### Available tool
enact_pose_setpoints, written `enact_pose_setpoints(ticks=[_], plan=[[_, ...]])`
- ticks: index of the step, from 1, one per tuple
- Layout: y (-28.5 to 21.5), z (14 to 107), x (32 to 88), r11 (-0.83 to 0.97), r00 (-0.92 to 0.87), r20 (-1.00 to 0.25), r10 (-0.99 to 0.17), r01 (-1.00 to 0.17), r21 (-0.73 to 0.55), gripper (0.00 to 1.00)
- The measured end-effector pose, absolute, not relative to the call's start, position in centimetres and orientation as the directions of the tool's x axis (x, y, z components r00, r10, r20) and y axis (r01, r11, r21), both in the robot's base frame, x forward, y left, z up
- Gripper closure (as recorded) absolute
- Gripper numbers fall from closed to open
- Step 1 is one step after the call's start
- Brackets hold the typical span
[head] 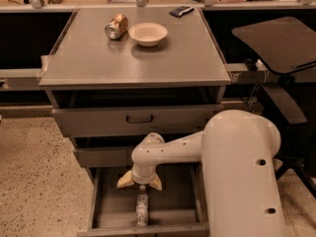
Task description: Pick blue plastic bottle from bottom drawer and place on counter
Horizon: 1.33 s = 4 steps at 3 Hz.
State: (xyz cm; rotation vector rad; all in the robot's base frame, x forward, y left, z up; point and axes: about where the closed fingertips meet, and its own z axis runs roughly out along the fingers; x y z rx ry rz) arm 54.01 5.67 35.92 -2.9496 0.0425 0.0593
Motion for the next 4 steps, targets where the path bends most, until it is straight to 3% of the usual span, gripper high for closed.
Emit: enact_pose_setpoints(ticks=[2,3,4], plan=[[5.4,34.9,54.1,-0.984,0.995,-0.039,-0.086,-0.092,-0.154,0.0],[5.1,30.3,52.2,-0.988,0.994,-0.029,-0.104,-0.107,-0.113,0.0],[5.4,28.8,50.0,-0.984,0.995,0.019,-0.095,-0.091,-0.15,0.0]])
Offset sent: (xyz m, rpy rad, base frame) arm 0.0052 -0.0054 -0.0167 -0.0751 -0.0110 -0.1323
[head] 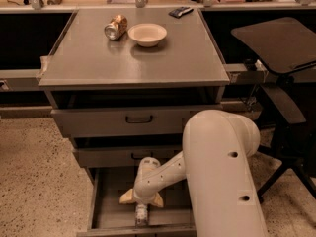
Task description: Pick blue plastic bottle from bottom drawer and place on counter
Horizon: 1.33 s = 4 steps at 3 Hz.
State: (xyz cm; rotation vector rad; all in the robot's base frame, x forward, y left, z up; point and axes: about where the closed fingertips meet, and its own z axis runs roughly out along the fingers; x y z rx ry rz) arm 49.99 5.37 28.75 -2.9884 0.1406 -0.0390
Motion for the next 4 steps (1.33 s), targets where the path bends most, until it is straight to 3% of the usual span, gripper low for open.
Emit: enact_pose_setpoints(ticks=[4], plan=[[7.3,19.4,52.7,-0.958,0.993,0.026,-0.112,-0.102,-0.267,0.0]])
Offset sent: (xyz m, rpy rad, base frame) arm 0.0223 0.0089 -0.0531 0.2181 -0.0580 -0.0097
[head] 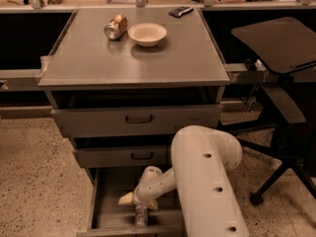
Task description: Pick blue plastic bottle from bottom drawer and place on counter
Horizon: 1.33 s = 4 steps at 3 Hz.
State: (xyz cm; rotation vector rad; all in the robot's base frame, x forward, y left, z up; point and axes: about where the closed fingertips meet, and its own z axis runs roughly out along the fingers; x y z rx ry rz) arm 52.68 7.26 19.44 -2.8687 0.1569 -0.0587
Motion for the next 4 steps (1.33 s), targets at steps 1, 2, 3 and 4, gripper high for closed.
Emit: enact_pose_setpoints(ticks=[1,2,3,4], plan=[[7.6,17.3,52.9,-0.959,0.994,0.013,-0.11,-0.103,-0.263,0.0],[8.4,14.7,52.5,-0.953,0.994,-0.018,-0.108,-0.108,-0.283,0.0],[9.5,10.3,52.2,-0.957,0.992,-0.078,-0.095,-0.113,-0.266,0.25],[9.5,11.0,52.2,-0.957,0.992,-0.08,-0.096,-0.114,-0.266,0.48]])
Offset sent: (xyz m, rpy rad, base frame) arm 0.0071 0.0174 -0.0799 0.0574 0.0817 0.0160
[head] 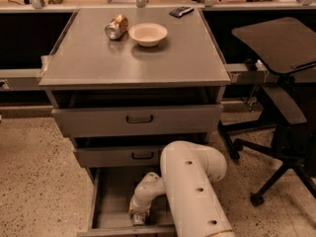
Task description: Pick blue plastic bottle from bottom drawer and place on counter
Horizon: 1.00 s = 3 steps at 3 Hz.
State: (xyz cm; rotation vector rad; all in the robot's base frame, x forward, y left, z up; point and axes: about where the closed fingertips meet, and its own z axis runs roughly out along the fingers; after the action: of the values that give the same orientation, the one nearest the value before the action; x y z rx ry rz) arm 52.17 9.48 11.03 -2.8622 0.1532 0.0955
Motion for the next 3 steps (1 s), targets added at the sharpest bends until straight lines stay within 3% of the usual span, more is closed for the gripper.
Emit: enact_pose_setpoints(ticks=[2,3], plan=[[9.7,11.4,52.2,-0.931,0.993,-0.067,-0.095,-0.112,-0.347,0.95],[11.7,12.3,51.5,-0.8,0.973,-0.1,-0.207,-0.227,-0.556,1.0]])
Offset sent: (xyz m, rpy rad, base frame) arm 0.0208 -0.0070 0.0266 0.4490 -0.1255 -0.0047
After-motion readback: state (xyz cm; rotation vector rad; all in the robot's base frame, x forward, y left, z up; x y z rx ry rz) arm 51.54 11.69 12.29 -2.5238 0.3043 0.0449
